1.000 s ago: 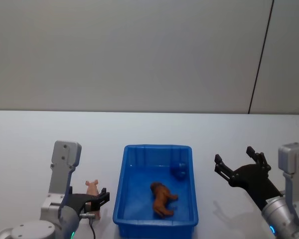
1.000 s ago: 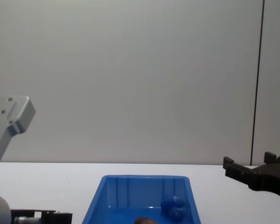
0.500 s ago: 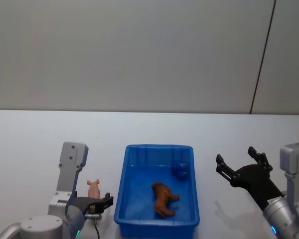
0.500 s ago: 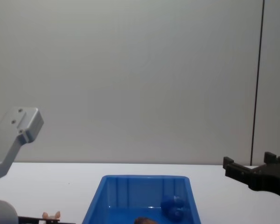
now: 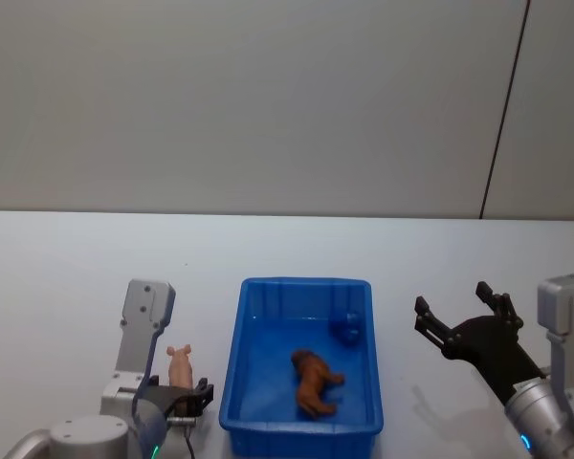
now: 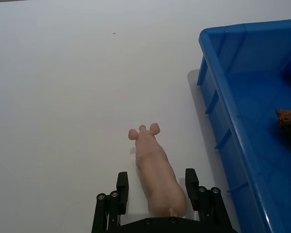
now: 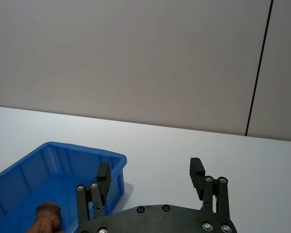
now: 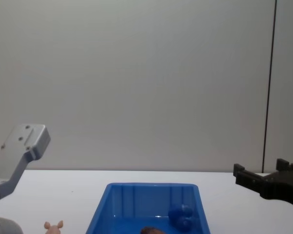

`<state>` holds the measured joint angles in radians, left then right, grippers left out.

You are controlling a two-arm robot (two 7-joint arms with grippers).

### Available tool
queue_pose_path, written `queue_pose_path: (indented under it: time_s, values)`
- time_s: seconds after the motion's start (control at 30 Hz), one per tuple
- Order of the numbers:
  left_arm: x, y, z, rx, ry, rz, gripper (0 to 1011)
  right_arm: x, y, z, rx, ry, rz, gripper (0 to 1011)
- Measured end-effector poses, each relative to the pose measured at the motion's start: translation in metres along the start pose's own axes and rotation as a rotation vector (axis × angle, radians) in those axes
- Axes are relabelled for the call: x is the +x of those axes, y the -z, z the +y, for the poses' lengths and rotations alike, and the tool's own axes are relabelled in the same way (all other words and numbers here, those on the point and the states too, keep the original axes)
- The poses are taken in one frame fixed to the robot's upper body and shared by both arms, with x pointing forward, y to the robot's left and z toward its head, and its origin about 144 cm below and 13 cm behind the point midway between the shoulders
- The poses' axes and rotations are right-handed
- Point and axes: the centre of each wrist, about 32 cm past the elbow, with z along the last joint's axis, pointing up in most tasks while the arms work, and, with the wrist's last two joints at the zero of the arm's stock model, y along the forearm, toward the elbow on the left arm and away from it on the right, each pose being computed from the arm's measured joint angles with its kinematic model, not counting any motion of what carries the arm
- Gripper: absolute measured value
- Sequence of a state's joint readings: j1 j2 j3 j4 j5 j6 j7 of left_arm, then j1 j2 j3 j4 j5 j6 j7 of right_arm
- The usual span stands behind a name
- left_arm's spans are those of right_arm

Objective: Pick up the two dolls from the table and place them into the box.

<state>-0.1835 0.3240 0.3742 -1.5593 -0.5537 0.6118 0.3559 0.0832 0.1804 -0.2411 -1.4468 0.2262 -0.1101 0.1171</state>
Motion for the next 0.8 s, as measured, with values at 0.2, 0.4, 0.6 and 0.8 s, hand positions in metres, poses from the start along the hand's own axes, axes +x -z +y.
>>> queue_pose_path:
  time_s: [0.2, 0.4, 0.6, 0.8]
  values:
    - [-0.0011, 0.0020, -0.0029, 0.001, -0.001, -0.002, 566, 0.0000, 0.0000, 0.0000, 0.000, 0.000, 0.000, 1001]
    - [-0.0019, 0.0035, -0.0044, -0.004, -0.002, -0.002, 388, 0.0000, 0.0000, 0.0000, 0.000, 0.000, 0.000, 1001]
    - [-0.0025, 0.0062, -0.0034, -0.012, -0.004, -0.002, 377, 0.0000, 0.0000, 0.0000, 0.000, 0.000, 0.000, 1001]
    - [-0.0036, 0.0070, 0.0011, -0.034, -0.009, -0.004, 377, 0.0000, 0.0000, 0.0000, 0.000, 0.000, 0.000, 1001]
